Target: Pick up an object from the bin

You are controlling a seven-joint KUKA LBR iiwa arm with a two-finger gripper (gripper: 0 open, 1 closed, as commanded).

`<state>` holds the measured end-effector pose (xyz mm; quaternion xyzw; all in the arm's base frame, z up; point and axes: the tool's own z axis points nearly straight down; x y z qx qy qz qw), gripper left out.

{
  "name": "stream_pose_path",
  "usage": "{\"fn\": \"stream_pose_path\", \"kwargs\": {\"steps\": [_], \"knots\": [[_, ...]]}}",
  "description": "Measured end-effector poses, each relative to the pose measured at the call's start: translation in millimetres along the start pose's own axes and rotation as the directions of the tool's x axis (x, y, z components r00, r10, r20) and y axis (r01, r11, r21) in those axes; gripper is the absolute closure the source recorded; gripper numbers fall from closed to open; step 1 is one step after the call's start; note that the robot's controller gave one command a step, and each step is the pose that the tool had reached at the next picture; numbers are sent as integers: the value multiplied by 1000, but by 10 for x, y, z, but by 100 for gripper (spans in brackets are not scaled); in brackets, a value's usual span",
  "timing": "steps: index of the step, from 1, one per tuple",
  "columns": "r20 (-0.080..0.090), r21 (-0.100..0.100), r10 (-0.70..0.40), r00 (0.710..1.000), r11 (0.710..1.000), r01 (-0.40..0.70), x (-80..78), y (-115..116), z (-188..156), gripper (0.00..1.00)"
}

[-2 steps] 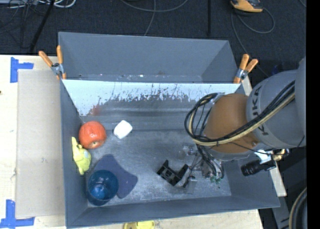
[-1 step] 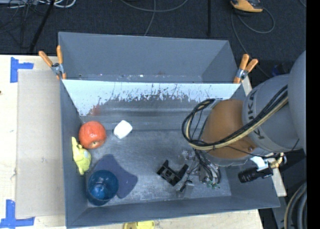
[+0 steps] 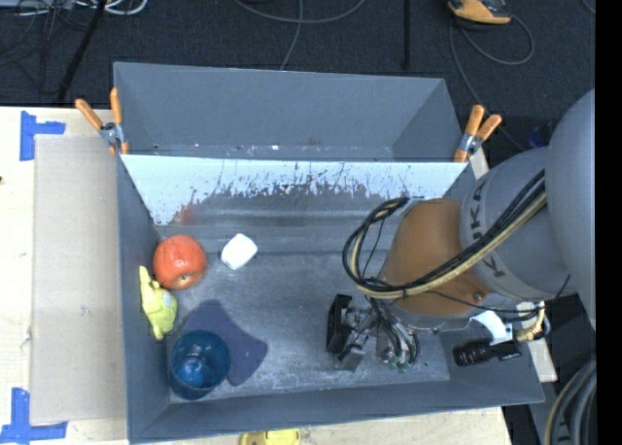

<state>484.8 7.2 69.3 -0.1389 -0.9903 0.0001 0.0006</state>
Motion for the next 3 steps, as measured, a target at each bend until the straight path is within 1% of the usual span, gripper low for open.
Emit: {"fn": "stream_pose_path", "kwargs": {"steps": [1, 2, 3], "knots": [[0, 0, -1, 1000, 1000, 1, 0, 1, 0, 100], [-2, 0, -5, 1000, 1000, 5, 53, 47, -39, 100], [-1, 0, -18, 1000, 1000, 18, -22, 95, -212, 100]]}}
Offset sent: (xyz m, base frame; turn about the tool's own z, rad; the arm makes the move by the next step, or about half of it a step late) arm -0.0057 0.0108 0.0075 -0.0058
